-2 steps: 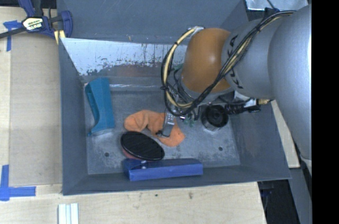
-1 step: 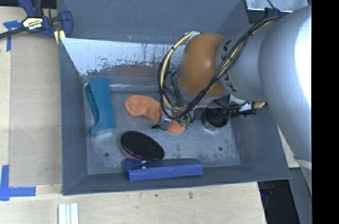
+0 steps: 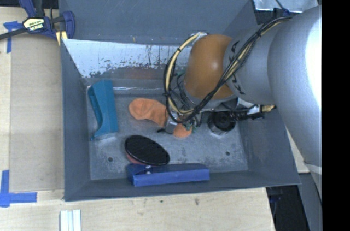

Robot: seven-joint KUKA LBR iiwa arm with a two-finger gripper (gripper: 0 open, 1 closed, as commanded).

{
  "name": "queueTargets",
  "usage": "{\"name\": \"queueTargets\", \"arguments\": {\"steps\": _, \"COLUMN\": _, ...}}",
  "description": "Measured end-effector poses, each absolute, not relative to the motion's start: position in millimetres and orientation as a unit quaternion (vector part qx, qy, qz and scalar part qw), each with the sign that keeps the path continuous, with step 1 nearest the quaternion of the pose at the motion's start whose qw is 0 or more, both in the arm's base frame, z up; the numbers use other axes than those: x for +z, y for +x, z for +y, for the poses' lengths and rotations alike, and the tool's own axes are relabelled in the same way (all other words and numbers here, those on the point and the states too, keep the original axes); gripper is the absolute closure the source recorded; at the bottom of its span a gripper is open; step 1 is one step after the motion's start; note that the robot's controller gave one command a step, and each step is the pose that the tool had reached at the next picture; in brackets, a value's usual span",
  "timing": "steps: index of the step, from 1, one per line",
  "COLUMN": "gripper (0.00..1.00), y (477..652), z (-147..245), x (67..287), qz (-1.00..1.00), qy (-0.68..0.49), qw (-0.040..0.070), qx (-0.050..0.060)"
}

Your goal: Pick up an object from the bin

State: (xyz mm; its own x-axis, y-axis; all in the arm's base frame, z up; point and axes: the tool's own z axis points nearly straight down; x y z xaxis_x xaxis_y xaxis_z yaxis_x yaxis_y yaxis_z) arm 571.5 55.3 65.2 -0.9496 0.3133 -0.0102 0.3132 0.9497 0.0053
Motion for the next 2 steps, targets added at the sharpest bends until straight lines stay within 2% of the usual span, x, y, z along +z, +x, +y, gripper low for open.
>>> {"name": "queueTargets", "arguments": {"steps": 1, "gripper": 1.00, "y": 570.1, "z": 55.1, "x": 70.2, "qz": 0.987, "qy": 0.158, "qw": 0.003, "qx": 0.001}}
{"name": "queueTargets", "arguments": {"steps": 2, "gripper": 1.00, "y": 567.5, "z": 54.4, "x": 89.4, "qz": 0.987, "qy": 0.158, "qw": -0.002, "qx": 0.000}}
